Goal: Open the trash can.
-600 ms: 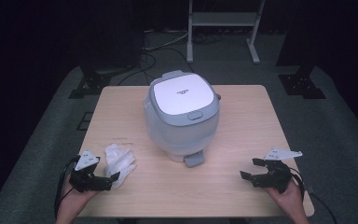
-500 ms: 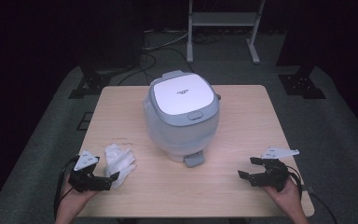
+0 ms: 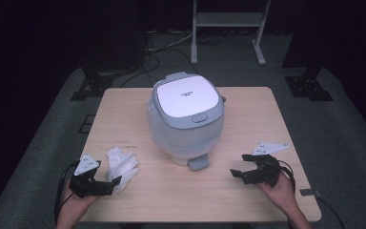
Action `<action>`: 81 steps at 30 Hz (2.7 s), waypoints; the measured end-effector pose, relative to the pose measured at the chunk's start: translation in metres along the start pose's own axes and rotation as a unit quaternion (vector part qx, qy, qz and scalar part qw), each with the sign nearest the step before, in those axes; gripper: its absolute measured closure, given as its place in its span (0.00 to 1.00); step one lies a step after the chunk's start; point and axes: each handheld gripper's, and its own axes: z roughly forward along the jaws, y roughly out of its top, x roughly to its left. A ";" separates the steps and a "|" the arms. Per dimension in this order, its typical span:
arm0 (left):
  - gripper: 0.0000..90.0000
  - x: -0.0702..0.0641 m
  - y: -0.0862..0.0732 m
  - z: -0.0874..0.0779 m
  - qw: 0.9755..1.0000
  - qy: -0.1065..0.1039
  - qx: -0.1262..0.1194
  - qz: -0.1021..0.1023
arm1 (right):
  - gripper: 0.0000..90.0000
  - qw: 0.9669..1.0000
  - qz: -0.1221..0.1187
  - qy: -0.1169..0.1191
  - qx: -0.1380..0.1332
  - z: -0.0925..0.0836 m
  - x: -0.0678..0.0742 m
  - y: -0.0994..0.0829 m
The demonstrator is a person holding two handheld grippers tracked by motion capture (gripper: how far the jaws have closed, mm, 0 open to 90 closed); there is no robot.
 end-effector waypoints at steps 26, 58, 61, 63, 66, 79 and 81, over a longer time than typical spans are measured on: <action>0.03 -0.003 0.001 0.001 1.000 -0.009 0.005 0.003 | 0.25 0.999 -0.038 0.023 0.015 0.030 0.017 0.023; 0.03 -0.001 -0.003 0.001 1.000 -0.006 0.008 -0.007 | 0.68 0.994 -0.088 0.031 0.051 0.072 0.038 0.049; 0.03 0.000 -0.004 0.001 1.000 -0.005 0.009 -0.008 | 0.73 0.994 -0.088 0.033 0.056 0.079 0.039 0.051; 0.03 0.000 -0.004 0.002 1.000 -0.004 0.012 -0.007 | 0.78 0.994 -0.087 0.036 0.057 0.083 0.040 0.052; 0.03 0.001 -0.004 0.002 1.000 -0.004 0.012 -0.008 | 0.82 0.994 -0.091 0.032 0.056 0.088 0.041 0.053; 0.03 0.001 -0.005 0.003 1.000 -0.006 0.015 -0.009 | 0.91 0.994 -0.090 0.031 0.052 0.107 0.041 0.055; 0.03 0.001 -0.005 0.004 1.000 -0.006 0.021 -0.007 | 0.89 0.995 -0.087 0.026 0.045 0.108 0.043 0.055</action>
